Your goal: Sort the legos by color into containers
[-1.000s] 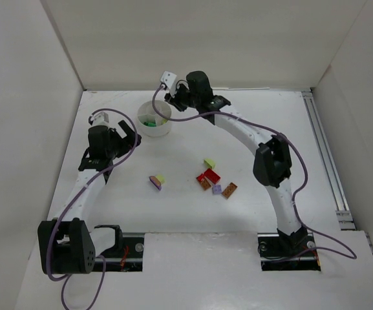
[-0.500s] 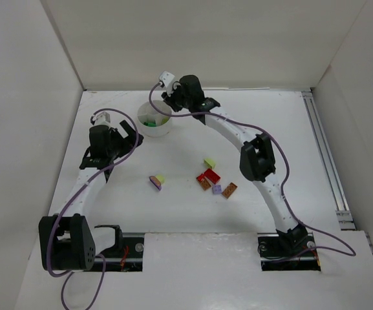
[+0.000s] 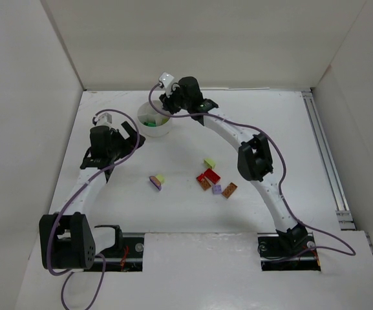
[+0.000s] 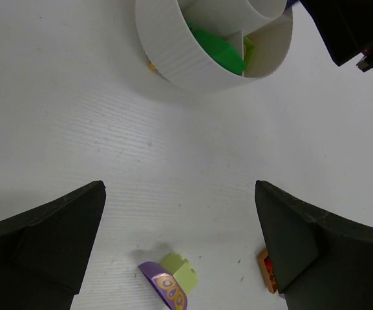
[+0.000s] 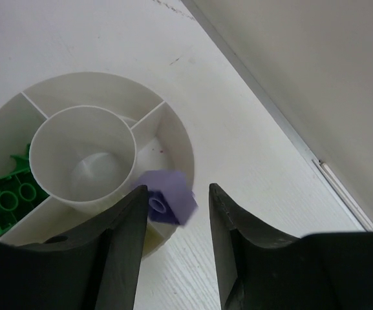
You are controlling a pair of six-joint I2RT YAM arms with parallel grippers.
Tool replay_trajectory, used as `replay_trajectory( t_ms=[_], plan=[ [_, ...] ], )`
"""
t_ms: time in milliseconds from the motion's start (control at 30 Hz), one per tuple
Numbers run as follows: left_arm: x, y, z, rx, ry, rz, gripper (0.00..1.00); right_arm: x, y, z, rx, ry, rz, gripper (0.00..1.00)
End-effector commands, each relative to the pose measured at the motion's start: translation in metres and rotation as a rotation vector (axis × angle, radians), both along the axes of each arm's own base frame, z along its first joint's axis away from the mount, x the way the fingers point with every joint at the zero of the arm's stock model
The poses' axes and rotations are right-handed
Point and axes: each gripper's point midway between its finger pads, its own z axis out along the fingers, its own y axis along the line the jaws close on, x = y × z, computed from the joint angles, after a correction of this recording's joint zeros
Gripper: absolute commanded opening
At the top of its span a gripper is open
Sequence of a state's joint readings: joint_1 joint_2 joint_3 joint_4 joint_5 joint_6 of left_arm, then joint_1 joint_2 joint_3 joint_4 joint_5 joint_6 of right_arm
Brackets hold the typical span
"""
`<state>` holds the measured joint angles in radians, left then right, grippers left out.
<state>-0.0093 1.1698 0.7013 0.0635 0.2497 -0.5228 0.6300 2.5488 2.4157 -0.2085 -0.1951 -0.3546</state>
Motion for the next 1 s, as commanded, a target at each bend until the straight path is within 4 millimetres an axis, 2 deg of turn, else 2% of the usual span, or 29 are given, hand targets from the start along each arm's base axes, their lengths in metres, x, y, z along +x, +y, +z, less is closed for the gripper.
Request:
replay_trajectory(
  t_ms=[0, 233, 300, 433, 500, 533, 567, 600, 633, 667, 700, 733, 767, 800, 833, 867, 900, 933, 967],
  plan=[
    [0.002, -0.004, 0.006, -0.012, -0.036, -0.022, 0.99, 0.000, 0.016, 0.039, 0.086, -0.074, 0.032, 0.48],
    [0.000, -0.017, 0.003, -0.046, -0.037, -0.099, 0.99, -0.003, 0.019, 0.045, 0.099, -0.080, 0.056, 0.48],
    [0.000, -0.019, 0.000, -0.052, -0.028, -0.109, 0.99, -0.005, 0.019, 0.041, 0.095, -0.071, 0.065, 0.48],
    [-0.004, -0.021, -0.006, -0.057, -0.018, -0.116, 0.99, -0.015, 0.017, 0.068, 0.106, -0.109, 0.099, 0.52],
    [-0.009, -0.032, -0.007, -0.057, -0.005, -0.137, 0.99, -0.019, 0.006, 0.089, 0.092, -0.144, 0.076, 0.59],
    [-0.010, -0.029, -0.012, -0.032, 0.011, -0.109, 0.99, -0.017, -0.004, 0.097, 0.085, -0.159, 0.023, 0.62],
    [-0.016, -0.031, -0.020, -0.028, 0.054, -0.099, 0.99, -0.020, -0.012, 0.085, 0.054, -0.141, 0.005, 0.77],
    [-0.019, -0.032, -0.024, -0.025, 0.082, -0.086, 0.99, -0.024, -0.028, 0.117, 0.074, -0.181, -0.030, 0.93],
    [-0.023, -0.037, -0.029, -0.010, 0.105, -0.077, 0.99, -0.024, -0.041, 0.120, 0.060, -0.186, -0.087, 1.00],
    [-0.032, -0.040, -0.037, -0.022, 0.159, -0.067, 0.99, -0.025, -0.055, 0.123, 0.053, -0.190, -0.124, 1.00],
    [-0.038, -0.042, -0.045, -0.024, 0.201, -0.059, 0.99, -0.037, -0.070, 0.126, 0.055, -0.182, -0.159, 1.00],
    [-0.053, -0.043, -0.059, -0.022, 0.280, -0.027, 0.99, -0.042, -0.087, 0.099, 0.002, -0.146, -0.216, 1.00],
    [-0.061, -0.043, -0.067, -0.005, 0.314, -0.026, 0.99, -0.045, -0.094, 0.126, 0.037, -0.182, -0.246, 1.00],
    [-0.064, -0.044, -0.063, -0.014, 0.314, -0.010, 0.99, -0.050, -0.109, 0.102, -0.001, -0.150, -0.275, 1.00],
    [-0.073, -0.051, -0.067, -0.001, 0.317, -0.036, 0.99, -0.060, -0.120, 0.115, 0.005, -0.163, -0.291, 1.00],
    [-0.078, -0.053, -0.068, 0.006, 0.310, -0.033, 0.99, -0.063, -0.128, 0.112, 0.002, -0.161, -0.300, 1.00],
    [-0.089, -0.057, -0.075, 0.010, 0.312, -0.054, 0.99, -0.069, -0.138, 0.089, -0.022, -0.116, -0.303, 1.00],
    [-0.092, -0.059, -0.067, -0.006, 0.278, -0.052, 0.99, -0.076, -0.140, 0.093, -0.014, -0.121, -0.293, 1.00],
    [-0.100, -0.064, -0.068, -0.002, 0.283, -0.064, 0.99, -0.079, -0.144, 0.087, -0.009, -0.100, -0.283, 1.00]
  ],
)
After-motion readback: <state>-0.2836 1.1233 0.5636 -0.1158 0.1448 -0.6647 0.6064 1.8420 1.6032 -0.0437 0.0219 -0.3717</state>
